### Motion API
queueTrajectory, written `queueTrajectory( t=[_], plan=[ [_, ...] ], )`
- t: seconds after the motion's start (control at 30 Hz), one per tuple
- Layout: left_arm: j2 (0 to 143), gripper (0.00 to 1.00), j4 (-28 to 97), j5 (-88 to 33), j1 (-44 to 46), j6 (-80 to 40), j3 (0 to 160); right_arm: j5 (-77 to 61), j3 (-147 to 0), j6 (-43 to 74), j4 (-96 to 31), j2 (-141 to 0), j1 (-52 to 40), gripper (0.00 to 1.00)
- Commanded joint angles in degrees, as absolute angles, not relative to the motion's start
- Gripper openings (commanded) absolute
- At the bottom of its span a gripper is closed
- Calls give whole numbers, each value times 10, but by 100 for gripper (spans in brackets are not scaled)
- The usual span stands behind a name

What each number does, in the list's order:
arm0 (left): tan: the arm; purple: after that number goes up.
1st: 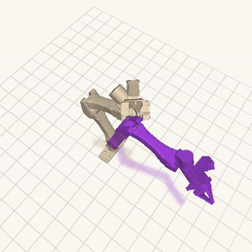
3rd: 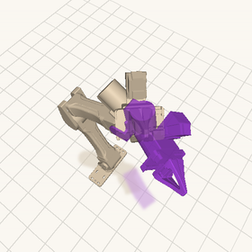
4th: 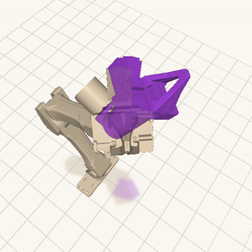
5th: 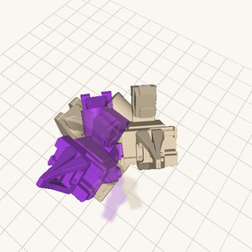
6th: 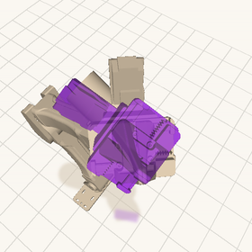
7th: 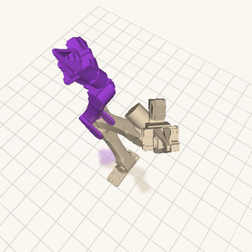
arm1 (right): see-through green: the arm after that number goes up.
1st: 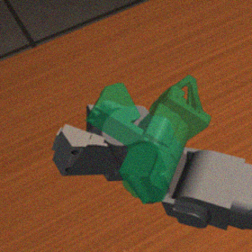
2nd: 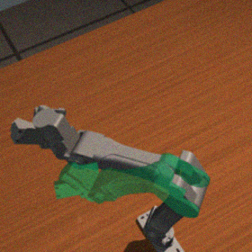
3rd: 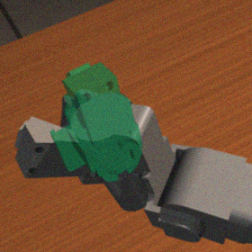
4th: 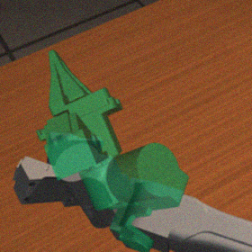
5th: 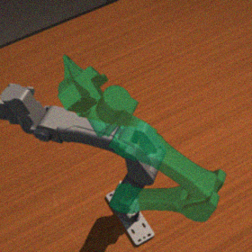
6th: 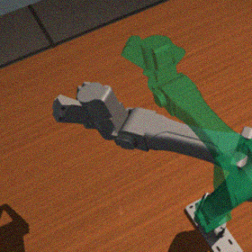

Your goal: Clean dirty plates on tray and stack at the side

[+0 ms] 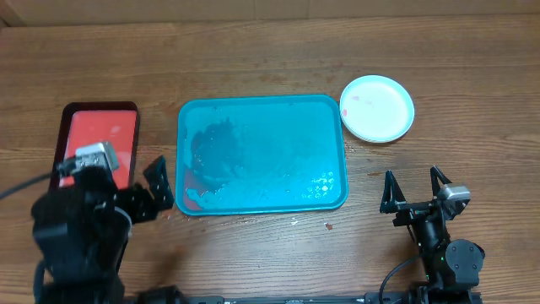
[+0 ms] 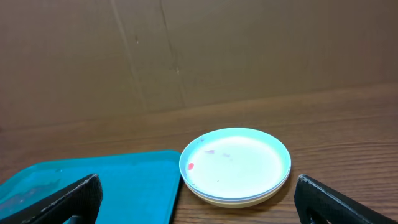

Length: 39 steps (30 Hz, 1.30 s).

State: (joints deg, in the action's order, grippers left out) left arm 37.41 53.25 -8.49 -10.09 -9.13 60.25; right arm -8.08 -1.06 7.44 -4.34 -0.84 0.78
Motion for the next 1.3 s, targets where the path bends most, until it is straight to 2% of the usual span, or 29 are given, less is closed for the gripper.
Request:
queueTrajectory(
  t=[0.0, 0.13, 0.43, 0.63, 1.0, 1.27],
  plan=[
    [348, 100, 520, -75, -97, -57, 558, -75, -5, 70, -41, -2, 11, 100],
    [285, 100, 435, -86, -92, -33, 460, -75, -5, 70, -41, -2, 11, 100],
    [107, 100, 132, -90, -54, -21, 187, -75, -5, 70, -41, -2, 11, 100],
    [38, 100, 27, -83, -51, -21, 96, -75, -5, 70, -41, -2, 11, 100],
    [2, 100, -65, -39, -51, -28, 3, -75, -5, 70, -41, -2, 11, 100],
    [2, 100, 45, 7, -52, -37, 3, -75, -5, 70, -41, -2, 11, 100]
  ],
)
